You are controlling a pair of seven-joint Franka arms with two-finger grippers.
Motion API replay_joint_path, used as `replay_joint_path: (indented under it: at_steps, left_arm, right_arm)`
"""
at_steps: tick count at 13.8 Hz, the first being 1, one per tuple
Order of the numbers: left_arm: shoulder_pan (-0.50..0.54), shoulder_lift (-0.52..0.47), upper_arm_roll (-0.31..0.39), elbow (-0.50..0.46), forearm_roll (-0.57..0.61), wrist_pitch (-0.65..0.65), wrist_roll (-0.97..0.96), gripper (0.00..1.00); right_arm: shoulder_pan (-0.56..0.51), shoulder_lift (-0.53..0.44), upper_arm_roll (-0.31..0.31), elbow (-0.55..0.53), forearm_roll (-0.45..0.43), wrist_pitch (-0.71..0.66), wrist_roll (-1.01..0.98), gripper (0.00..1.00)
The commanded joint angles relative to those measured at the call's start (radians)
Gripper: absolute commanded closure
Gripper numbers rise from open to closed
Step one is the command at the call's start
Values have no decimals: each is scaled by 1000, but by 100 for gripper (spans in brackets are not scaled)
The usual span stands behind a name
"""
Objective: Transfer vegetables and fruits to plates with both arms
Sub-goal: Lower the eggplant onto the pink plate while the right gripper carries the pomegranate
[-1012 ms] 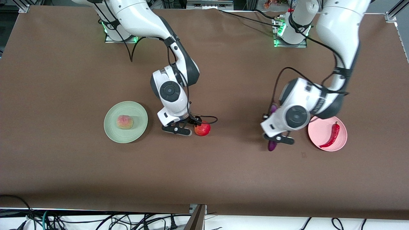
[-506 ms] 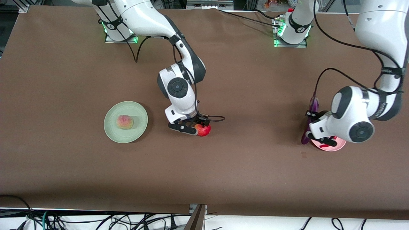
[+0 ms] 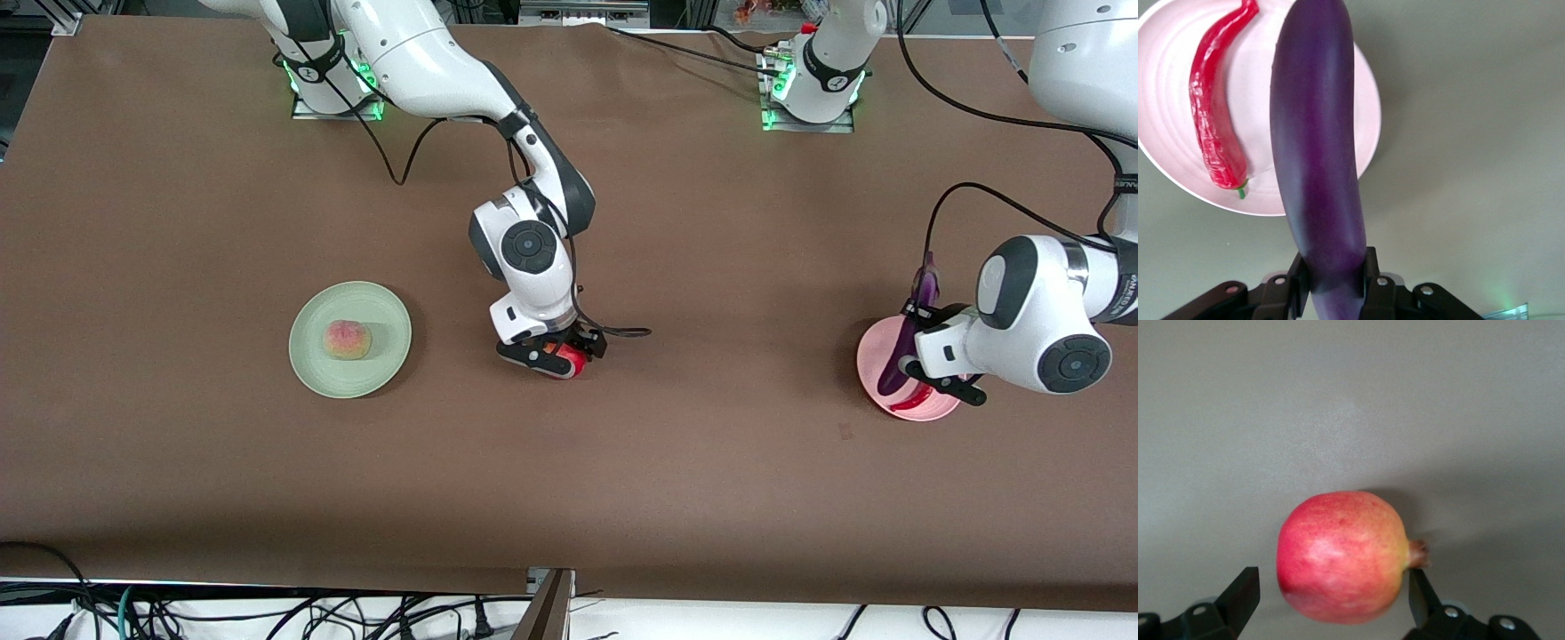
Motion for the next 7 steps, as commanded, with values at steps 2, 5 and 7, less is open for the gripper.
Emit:
replay_joint_path:
  at_steps: [2,5,7]
  left_arm:
    - [59,40,-8,-10,20,76,114,74]
    - [62,57,-8,-7,20,93,131,0]
    - [73,57,-8,-2,20,97,165,0]
  right_arm:
    - [8,35,-6,32,8,19,13,24]
    - [4,21,-7,31,-10,-1,-13,81]
    - [-7,-14,-16,32,-8,-88,-54,89]
